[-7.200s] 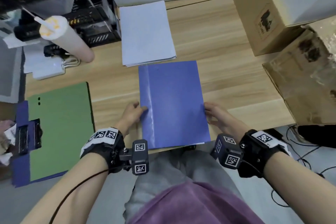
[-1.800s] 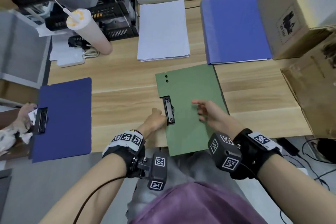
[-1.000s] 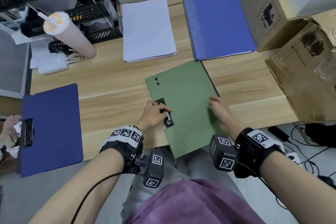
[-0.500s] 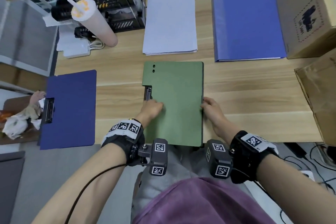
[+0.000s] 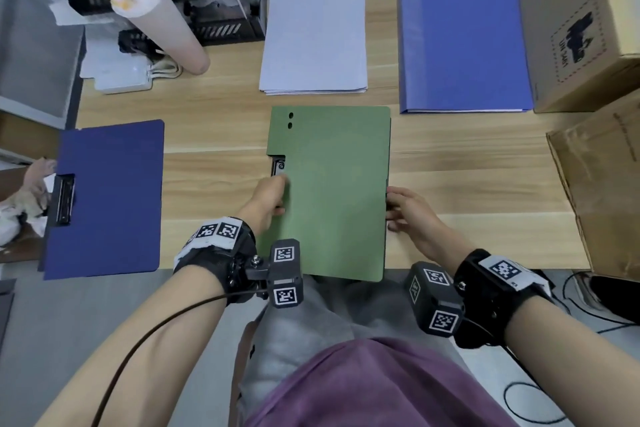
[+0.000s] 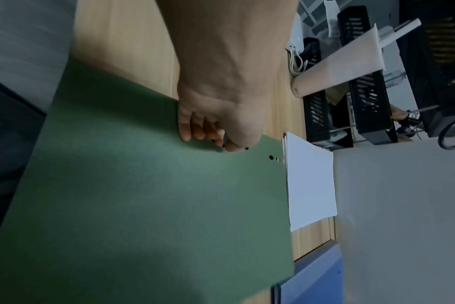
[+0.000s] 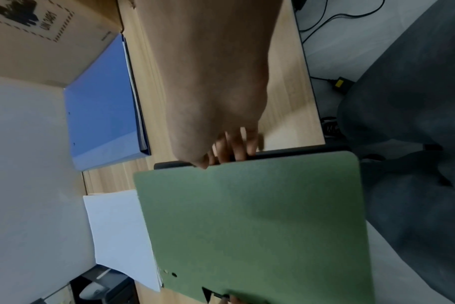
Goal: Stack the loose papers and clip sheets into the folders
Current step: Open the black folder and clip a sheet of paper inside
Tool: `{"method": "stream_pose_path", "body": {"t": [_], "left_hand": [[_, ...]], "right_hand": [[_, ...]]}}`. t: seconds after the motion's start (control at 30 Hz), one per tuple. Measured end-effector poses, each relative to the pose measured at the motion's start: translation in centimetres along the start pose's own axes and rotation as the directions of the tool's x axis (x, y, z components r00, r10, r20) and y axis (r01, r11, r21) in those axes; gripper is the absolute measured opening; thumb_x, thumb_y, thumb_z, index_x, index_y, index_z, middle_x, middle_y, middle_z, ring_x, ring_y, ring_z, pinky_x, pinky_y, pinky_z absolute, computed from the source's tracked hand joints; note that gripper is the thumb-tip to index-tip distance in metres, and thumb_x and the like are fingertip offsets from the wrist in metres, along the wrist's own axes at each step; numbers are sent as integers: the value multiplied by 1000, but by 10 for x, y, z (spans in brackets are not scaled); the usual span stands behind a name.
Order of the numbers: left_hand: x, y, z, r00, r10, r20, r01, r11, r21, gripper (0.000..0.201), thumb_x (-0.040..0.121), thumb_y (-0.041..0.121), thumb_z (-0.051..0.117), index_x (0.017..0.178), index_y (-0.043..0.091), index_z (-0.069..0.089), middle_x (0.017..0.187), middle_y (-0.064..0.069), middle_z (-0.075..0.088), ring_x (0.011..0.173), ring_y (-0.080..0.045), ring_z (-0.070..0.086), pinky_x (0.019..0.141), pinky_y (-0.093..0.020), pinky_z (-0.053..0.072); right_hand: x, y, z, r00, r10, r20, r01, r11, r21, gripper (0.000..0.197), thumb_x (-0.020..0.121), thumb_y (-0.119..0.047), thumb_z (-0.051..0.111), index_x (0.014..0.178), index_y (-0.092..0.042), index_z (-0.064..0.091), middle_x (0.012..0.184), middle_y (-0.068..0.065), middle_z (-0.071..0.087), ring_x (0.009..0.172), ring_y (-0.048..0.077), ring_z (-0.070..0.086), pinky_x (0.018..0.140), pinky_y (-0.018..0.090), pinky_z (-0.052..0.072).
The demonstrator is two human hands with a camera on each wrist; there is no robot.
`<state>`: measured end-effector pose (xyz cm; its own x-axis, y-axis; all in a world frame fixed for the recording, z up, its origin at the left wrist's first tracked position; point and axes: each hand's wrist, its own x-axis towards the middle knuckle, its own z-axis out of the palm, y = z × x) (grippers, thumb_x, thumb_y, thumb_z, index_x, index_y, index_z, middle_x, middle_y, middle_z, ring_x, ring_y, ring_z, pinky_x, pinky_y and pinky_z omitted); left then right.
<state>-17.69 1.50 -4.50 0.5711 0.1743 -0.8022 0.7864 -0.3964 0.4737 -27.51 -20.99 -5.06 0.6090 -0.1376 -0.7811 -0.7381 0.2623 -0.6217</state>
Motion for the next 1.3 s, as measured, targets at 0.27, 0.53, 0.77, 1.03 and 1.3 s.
{"method": "stream_pose_path", "body": {"t": [0.27, 0.53, 0.77, 1.03, 1.3], "left_hand": [[-21, 28, -33, 954, 167, 250, -213, 961, 174, 19, 97, 31, 50, 107, 14, 50, 95, -2, 53, 82, -17, 54, 76, -33, 51], [-70, 62, -143, 750, 287, 596, -377, 926, 28, 51, 87, 69, 45, 126, 38, 57, 130, 6, 59, 112, -17, 62, 89, -39, 56], [-50, 34, -223, 835, 484, 263, -544, 798, 260, 28, 99, 25, 49, 124, 18, 57, 96, 7, 65, 85, 2, 62, 72, -15, 48], [17, -20, -264, 864, 459, -207, -414, 881, 230, 43, 92, 18, 56, 134, 18, 47, 129, -2, 56, 117, -23, 54, 89, -34, 45], [65, -42, -213, 867, 457, 198, -468, 612, 638, 82, 88, 22, 65, 154, 29, 18, 163, -4, -5, 149, -28, -10, 121, -46, 9]], "right_hand": [[-41, -86, 22, 921, -156, 357, 194, 978, -75, 29, 100, -20, 45, 123, -17, 61, 109, 0, 72, 74, 19, 68, 65, 28, 58], [-48, -131, 139, 792, -133, 596, 294, 938, -182, 37, 100, -28, 42, 135, -24, 54, 132, -3, 62, 119, 26, 61, 101, 43, 48], [-41, -109, 235, 786, 6, 618, 291, 878, -379, 29, 98, -27, 51, 124, -35, 61, 131, -12, 61, 124, 8, 54, 106, 35, 41], [10, -80, 193, 970, -16, 242, 158, 799, -581, 37, 100, -9, 42, 134, -17, 54, 136, -6, 52, 120, 7, 42, 98, 24, 28], [21, -47, 162, 993, -8, 120, 82, 774, -627, 50, 101, -6, 42, 149, -10, 33, 154, 3, 34, 139, 14, 32, 107, 19, 20]]}}
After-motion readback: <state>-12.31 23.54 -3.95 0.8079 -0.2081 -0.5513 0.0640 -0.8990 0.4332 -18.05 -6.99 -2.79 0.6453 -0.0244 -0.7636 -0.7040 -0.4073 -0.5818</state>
